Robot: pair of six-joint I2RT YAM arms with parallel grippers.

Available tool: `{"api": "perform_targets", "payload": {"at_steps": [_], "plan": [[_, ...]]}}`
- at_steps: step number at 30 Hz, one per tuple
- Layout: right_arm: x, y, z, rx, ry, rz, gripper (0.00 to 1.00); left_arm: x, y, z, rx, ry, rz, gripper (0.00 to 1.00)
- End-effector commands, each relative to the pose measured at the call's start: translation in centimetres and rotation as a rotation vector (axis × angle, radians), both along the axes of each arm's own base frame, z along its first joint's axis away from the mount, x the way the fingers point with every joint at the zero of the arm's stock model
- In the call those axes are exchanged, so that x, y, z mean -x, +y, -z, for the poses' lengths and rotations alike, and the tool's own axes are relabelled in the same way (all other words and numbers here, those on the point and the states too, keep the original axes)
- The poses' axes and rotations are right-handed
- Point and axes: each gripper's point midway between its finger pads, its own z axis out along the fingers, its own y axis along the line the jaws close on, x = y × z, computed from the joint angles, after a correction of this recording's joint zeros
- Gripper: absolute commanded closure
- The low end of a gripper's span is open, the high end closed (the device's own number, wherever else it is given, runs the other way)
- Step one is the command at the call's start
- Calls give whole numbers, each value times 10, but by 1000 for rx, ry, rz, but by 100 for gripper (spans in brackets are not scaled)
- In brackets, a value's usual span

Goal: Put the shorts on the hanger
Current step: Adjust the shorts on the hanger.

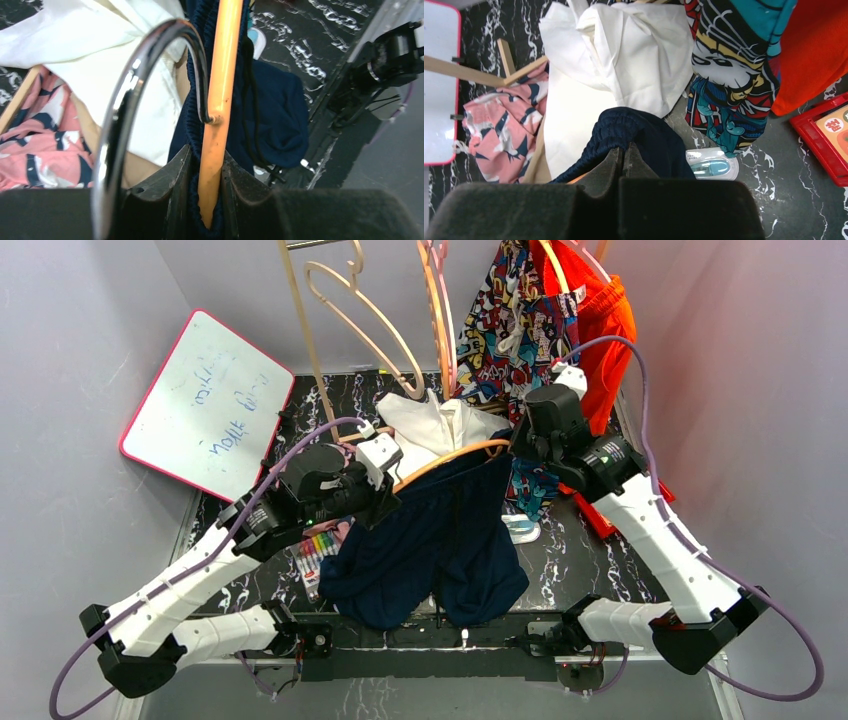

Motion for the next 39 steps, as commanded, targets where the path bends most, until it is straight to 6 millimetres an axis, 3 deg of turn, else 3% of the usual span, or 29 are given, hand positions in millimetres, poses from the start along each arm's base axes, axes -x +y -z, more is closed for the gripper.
{"api": "perform_targets", "payload": {"at_steps": [1,3,7,13,18,20,23,27,29,33,39], "plan": [[-5,20,-52,-208,-137,21,100,10,-31,-28,194,0,95,100],[-11,24,-48,-199,-131,22,100,14,-38,-31,231,24,119,100],[-9,53,-41,-254,-80,-73,100,10,-46,-26,249,62,97,100],[13,95,-41,-296,-68,-214,100,-4,-51,-21,230,54,42,100],[30,118,-49,-352,-76,-340,100,-8,-59,-21,230,41,50,100],[33,119,-51,-341,-91,-360,100,-10,-59,-18,220,35,44,100],[35,104,-50,-260,-144,-373,100,-8,-50,-16,203,8,43,100],[53,87,-51,-181,-258,-485,100,14,-34,-21,208,-60,129,100],[66,77,-59,-173,-315,-533,92,24,-26,-24,218,-100,169,100],[83,62,-66,-127,-360,-589,59,38,-11,-31,218,-157,211,100],[106,47,-91,-85,-447,-678,36,56,-6,-36,219,-166,293,100]]}}
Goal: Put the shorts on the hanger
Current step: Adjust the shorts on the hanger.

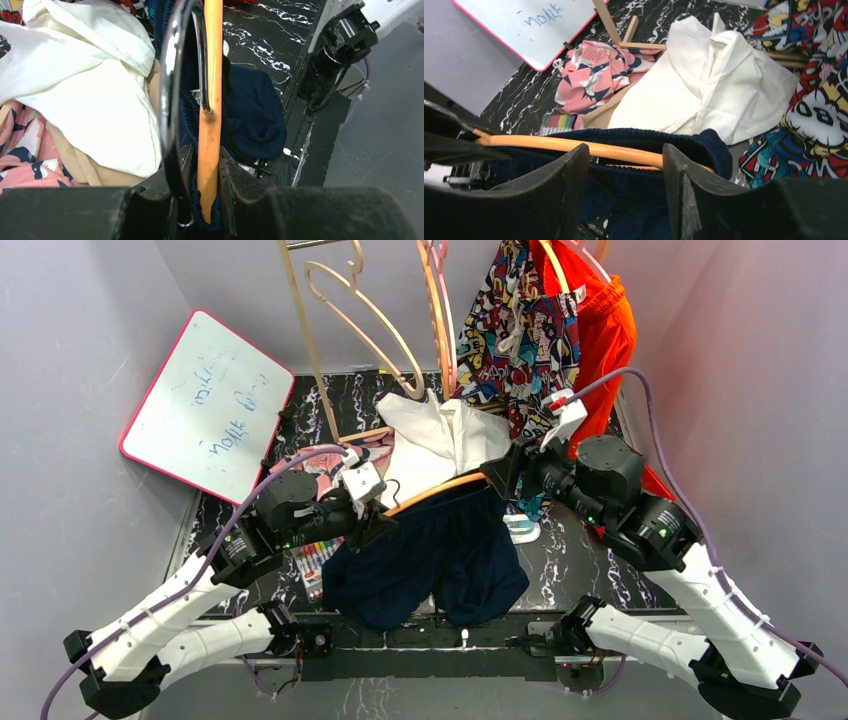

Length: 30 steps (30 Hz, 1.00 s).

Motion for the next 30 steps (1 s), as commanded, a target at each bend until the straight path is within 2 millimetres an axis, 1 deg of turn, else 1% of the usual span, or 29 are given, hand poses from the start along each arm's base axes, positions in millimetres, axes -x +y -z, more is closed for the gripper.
{"api": "perform_targets", "payload": {"at_steps": [1,4,7,10,13,18,22,30], "plan": [[27,8,-42,-29,-139,-186,35,16,-6,-34,91,-96,115,100],[53,25,-58,-62,-186,-379,33,29,-9,-41,120,-100,189,100],[75,46,-59,-63,-193,-578,31,37,-14,-48,147,-104,247,100],[82,61,-50,-39,-197,-693,28,45,-18,-54,161,-96,301,100],[84,71,-41,-16,-196,-775,28,46,-20,-58,161,-95,315,100],[93,82,-38,-25,-194,-880,29,47,-22,-65,167,-104,330,100],[96,92,-27,-14,-168,-916,29,45,-24,-66,163,-110,332,100],[105,110,-15,5,-168,-952,31,36,-30,-77,165,-139,319,100]]}}
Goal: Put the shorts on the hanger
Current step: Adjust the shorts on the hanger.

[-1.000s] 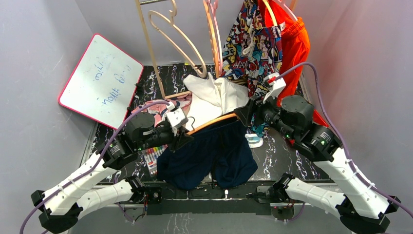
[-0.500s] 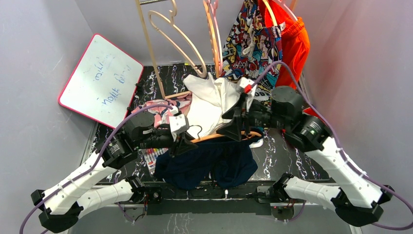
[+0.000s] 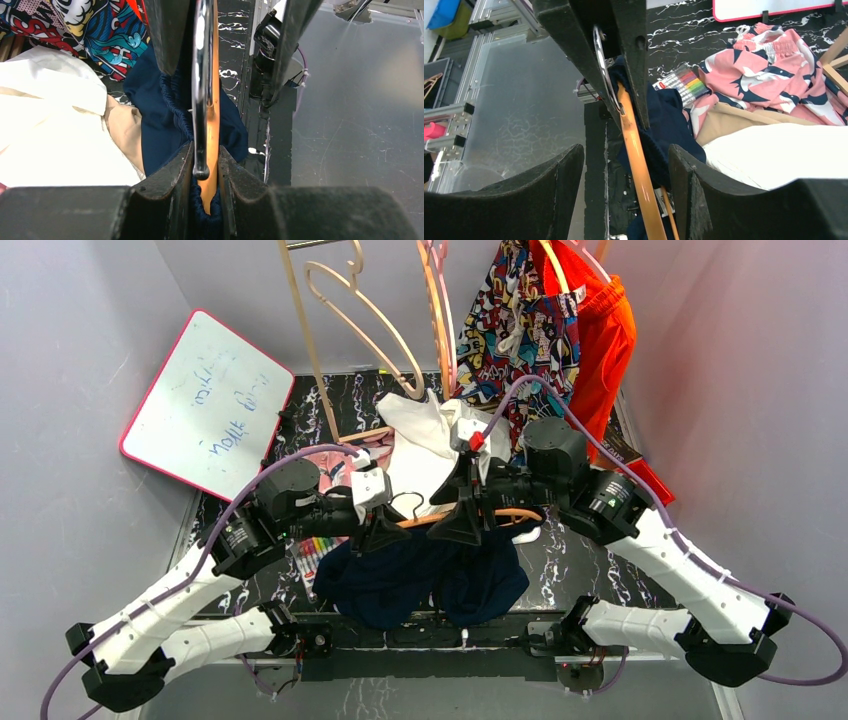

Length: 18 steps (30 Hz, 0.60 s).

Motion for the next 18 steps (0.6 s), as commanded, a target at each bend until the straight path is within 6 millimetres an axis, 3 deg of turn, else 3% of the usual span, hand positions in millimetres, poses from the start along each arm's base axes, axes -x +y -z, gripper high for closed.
{"api": "perform_targets", "payload": {"at_steps": [1,4,6,11,13,18], "plan": [[3,15,-9,-46,-69,-34,31,0,-6,-52,126,-112,30,100],[0,22,-2,-22,-88,-12,34,-2,-8,-54,129,-113,27,100],[-5,25,0,-19,-108,10,44,-2,-9,-56,132,-111,28,100],[-18,25,0,-54,-164,83,100,-3,-8,-58,137,-105,12,100],[-21,21,-4,-80,-189,112,100,-4,-4,-58,137,-104,-9,97],[-23,8,-6,-103,-215,167,100,-3,10,-53,122,-104,-58,69]]}}
